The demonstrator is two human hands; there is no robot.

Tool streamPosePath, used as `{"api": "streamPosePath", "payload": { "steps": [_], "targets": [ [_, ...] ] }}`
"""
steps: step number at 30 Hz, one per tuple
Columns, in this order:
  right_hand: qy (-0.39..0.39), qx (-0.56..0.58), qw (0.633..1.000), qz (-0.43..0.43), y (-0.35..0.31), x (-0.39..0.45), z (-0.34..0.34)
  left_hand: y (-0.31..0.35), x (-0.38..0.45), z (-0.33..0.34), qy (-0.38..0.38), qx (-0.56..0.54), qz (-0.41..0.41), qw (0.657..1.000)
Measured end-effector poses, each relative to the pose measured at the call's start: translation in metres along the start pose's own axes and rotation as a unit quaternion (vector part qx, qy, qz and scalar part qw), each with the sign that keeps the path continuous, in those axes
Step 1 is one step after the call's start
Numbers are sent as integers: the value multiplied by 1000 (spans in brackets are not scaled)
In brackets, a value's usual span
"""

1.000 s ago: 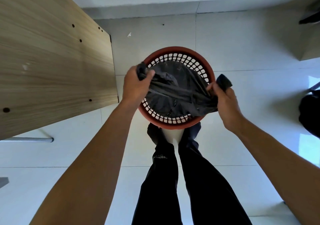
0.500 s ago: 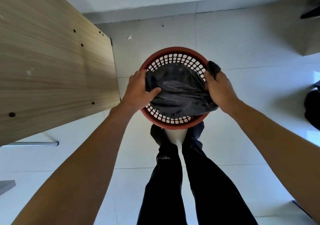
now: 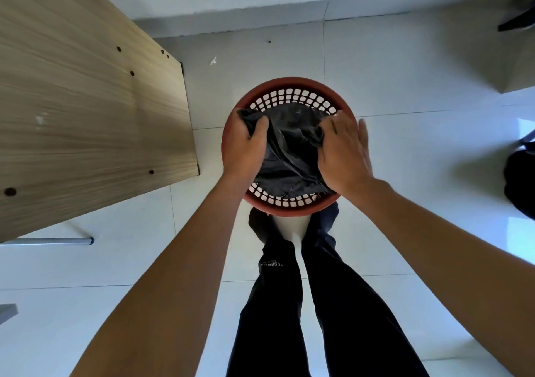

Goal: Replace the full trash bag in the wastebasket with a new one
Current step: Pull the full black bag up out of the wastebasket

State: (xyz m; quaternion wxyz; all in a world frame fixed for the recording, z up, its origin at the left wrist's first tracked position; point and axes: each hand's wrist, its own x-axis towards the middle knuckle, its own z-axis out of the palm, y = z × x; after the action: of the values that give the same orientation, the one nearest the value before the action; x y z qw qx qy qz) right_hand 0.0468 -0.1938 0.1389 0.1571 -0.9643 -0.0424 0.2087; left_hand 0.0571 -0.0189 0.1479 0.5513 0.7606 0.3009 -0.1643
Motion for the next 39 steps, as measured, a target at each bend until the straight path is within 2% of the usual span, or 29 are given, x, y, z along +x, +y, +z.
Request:
{"api": "streamPosePath", "payload": {
  "steps": [3,5,8,10,14,16,18,19,21,23,25,27,29,31,32,33,34,37,39],
  "targets": [
    [-35,150,986,-57,-5,-7,-7,2,4,8,56,-34,-14,998],
    [-30,162,984,-62,-5,-10,-7,5,9,9,128,-96,-46,986],
    [16,144,989,-5,-1,-5,-6,1,19,1,200,-180,-84,959],
    [27,116,993,17,-1,-1,-6,-1,23,-4,177,-247,-105,947],
    [23,102,993,48,-7,2,-3,-1,26,-8,124,-294,-105,942],
    [54,104,988,105,-6,2,1,-1,24,-9,92,-304,-105,942],
    [66,159,966,194,-2,-3,-1,0,20,-12,52,-327,-104,938],
    [59,183,953,235,2,-8,-1,-1,18,-13,37,-318,-99,942],
    [26,203,939,278,12,-23,4,-3,14,-14,7,-234,-79,969],
    [5,232,938,258,18,-38,11,-7,7,-14,-23,-132,-59,989],
    [41,304,929,206,17,-46,19,-14,6,-12,-37,-77,-44,995],
    [99,362,917,136,11,-45,17,-14,5,-9,-41,-66,-26,997],
    [139,344,927,51,8,-36,17,-10,4,-3,-44,-69,7,997],
    [136,325,936,8,6,-21,18,-5,2,6,-55,-55,37,996],
    [123,343,931,20,4,-13,17,-3,-1,11,-66,-49,44,996],
    [111,384,915,56,0,-5,13,-3,-4,15,-73,-46,45,995],
    [105,451,880,106,-4,3,8,-4,-6,19,-69,-45,34,996],
    [93,658,707,243,-7,23,-8,-6,-3,25,19,-96,-29,995],
    [53,752,596,277,-8,27,-12,-7,5,24,89,-132,-64,985]
  ]
}}
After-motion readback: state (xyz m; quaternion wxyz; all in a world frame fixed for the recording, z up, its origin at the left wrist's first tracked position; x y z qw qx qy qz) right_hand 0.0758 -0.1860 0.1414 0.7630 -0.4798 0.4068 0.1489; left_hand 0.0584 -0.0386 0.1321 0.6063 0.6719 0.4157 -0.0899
